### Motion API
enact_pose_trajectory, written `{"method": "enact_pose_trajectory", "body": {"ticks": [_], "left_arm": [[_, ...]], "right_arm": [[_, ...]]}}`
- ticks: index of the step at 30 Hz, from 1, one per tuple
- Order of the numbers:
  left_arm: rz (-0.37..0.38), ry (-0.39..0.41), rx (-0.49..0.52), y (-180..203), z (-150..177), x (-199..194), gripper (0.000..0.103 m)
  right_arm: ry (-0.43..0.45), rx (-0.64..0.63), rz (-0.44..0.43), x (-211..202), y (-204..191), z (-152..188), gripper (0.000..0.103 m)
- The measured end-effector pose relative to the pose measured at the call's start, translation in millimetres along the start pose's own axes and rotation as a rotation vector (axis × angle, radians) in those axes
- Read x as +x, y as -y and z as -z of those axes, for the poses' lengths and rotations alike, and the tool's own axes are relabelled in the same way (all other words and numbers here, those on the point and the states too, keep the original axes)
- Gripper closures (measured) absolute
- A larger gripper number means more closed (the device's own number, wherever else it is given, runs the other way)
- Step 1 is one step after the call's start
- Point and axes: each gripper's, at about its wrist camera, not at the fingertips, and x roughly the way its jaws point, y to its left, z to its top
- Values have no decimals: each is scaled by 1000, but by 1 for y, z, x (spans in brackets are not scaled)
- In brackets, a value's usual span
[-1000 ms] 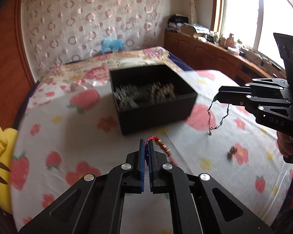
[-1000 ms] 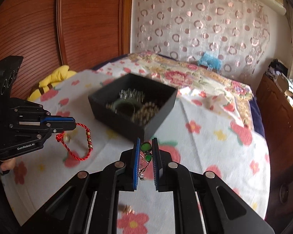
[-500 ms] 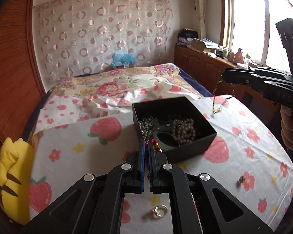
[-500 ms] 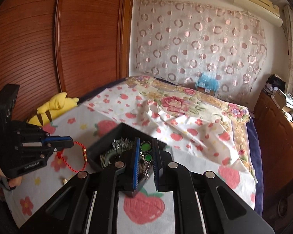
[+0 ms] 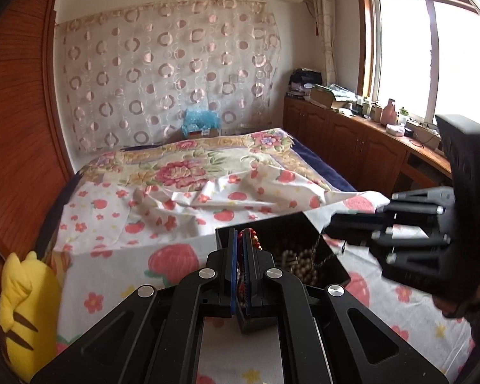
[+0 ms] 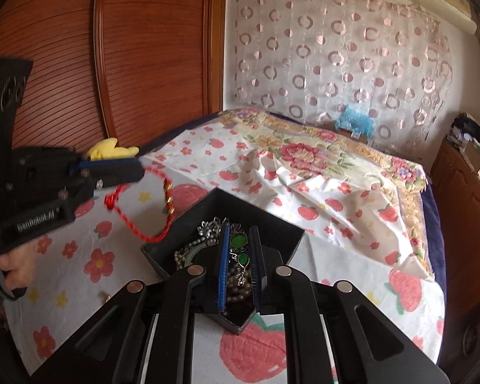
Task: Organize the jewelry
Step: 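Drop the green earring into the box with the right gripper while the left gripper drops the red bracelet in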
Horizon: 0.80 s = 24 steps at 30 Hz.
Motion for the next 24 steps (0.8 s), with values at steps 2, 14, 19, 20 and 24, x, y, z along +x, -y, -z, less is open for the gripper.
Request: {"method": "enact_pose_trajectory", "body": {"ticks": [2, 14, 19, 20, 24], "left_arm": [[1, -2, 4, 1, -4, 7, 101], [3, -28, 18, 5, -13, 40, 101], [14, -47, 45, 10, -15, 54, 101], [15, -50, 48, 12, -16, 56, 101], [26, -62, 47, 14, -14, 57, 99]], "right_arm": [[-10, 12, -8, 4, 2, 2, 89], [-13, 13, 3, 3, 1, 17, 66], [-31, 41, 21, -2, 7, 33, 66], [-34, 45, 26, -4, 9, 35, 66], [-43, 70, 43, -11, 14, 50, 66]]}}
